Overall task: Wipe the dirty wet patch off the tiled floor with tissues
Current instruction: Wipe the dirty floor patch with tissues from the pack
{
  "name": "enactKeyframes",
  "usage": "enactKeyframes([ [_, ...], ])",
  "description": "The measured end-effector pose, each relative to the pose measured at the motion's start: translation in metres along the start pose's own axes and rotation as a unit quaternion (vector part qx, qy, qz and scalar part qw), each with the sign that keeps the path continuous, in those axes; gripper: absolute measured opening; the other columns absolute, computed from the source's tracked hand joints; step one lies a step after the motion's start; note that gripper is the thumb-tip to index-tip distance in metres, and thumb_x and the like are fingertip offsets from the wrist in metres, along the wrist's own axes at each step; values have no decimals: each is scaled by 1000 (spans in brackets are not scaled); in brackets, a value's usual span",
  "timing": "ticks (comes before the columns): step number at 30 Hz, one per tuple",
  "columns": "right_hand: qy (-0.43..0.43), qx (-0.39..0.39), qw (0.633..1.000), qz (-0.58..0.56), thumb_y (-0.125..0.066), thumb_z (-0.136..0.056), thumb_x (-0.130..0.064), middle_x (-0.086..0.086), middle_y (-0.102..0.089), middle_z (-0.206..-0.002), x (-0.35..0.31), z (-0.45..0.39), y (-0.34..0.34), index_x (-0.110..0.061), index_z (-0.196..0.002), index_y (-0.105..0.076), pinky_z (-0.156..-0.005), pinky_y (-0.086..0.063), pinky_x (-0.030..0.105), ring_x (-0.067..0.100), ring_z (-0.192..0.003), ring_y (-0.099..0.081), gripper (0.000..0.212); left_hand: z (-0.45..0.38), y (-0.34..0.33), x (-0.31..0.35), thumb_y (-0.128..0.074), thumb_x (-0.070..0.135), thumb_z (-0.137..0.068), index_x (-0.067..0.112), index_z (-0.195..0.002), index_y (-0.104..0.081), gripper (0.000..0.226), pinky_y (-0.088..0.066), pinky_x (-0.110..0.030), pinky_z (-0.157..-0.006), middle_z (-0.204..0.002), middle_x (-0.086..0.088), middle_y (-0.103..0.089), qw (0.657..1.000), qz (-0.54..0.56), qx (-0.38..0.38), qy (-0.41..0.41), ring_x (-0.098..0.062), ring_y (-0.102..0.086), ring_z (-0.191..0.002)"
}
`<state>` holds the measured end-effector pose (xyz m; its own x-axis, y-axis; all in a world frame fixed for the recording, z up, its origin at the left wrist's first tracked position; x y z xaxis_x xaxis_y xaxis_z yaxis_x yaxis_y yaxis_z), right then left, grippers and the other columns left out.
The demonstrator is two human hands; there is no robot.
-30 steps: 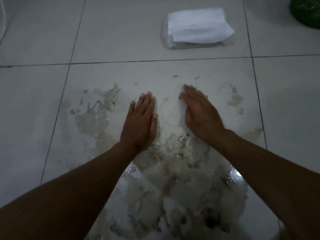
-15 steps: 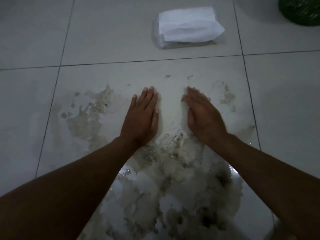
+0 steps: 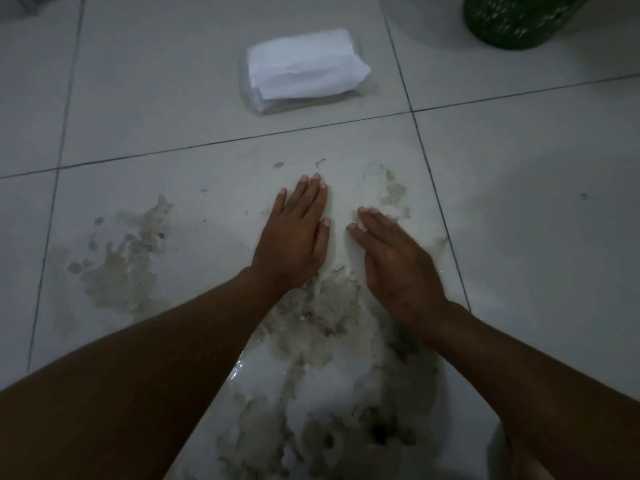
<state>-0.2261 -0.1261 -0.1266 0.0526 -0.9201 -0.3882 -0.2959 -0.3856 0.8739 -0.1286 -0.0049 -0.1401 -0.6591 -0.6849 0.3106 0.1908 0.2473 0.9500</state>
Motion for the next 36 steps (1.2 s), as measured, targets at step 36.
enactKeyframes([
  [36,-73,17,997,-12,-43,-89,5,22,-47,-144,47,-45,-6,7,-130,-55,-114,-33,47,33,-136,-42,43,-4,-7,8,-31,30,-101,5,-152,-28,57,-12,-44,-123,-161,-10,-23,999,-4,50,2,-20,-13,-151],
])
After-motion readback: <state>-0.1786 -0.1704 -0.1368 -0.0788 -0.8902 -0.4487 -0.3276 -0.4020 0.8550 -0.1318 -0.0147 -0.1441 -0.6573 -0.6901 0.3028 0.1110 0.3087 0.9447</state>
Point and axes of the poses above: each hand's wrist, its own z-axis away from the middle knuckle, its own y-axis out of the back of the hand, x = y × z, the point moved 6 cm from there along -z, towards the middle knuckle
